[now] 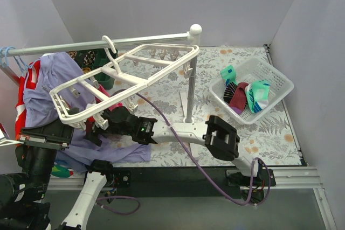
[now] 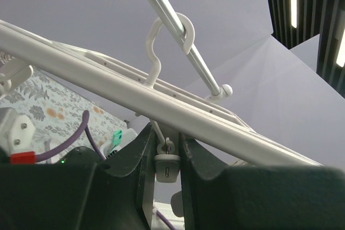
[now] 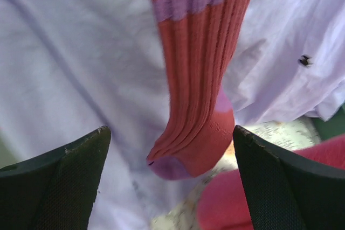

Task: Remove the socks clipped to the hanger

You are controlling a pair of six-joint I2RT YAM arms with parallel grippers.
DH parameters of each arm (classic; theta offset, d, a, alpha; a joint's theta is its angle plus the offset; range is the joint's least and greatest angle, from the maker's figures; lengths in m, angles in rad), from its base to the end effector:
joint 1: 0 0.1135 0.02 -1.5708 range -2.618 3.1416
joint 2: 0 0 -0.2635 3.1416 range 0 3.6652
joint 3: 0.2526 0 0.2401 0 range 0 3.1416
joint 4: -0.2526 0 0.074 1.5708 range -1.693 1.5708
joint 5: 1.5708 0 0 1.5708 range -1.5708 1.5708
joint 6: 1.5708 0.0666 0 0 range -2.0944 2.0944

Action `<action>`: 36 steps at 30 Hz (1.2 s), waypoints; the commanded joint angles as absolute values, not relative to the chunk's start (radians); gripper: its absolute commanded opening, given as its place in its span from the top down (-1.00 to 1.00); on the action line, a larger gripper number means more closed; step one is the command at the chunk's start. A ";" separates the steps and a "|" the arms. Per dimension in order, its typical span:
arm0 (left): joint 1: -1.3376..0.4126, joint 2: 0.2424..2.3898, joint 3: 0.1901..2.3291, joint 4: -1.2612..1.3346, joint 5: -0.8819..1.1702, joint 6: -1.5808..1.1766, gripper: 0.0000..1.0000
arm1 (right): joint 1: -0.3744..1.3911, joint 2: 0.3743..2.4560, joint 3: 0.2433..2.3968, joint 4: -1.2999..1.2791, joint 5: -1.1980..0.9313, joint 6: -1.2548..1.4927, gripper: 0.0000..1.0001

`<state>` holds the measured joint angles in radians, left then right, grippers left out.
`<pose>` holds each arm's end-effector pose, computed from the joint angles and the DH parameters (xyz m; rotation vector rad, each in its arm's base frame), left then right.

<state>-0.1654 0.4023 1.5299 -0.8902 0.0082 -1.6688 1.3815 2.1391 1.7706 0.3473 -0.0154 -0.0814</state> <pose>-0.0399 0.0061 0.4855 -1.0264 1.1095 -1.5285 0.1008 0.5314 0.3048 -1.1375 1.2483 1.0110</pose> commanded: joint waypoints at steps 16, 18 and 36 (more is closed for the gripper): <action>-0.160 0.405 1.562 -0.928 0.069 -1.727 1.00 | 1.396 2.289 2.041 0.405 0.010 -0.149 0.20; -0.160 0.399 1.563 -0.954 0.060 -1.724 0.86 | 1.396 2.257 2.005 0.403 -0.117 -0.135 0.39; -0.169 0.385 1.873 -1.239 0.014 -1.661 -0.34 | 1.397 1.945 1.674 0.397 -0.710 0.063 0.74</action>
<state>-0.1658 0.3691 1.7935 -1.0847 0.0879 -1.6627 1.3949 2.0426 1.7298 0.3630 -0.5579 0.0116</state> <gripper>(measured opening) 0.648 0.133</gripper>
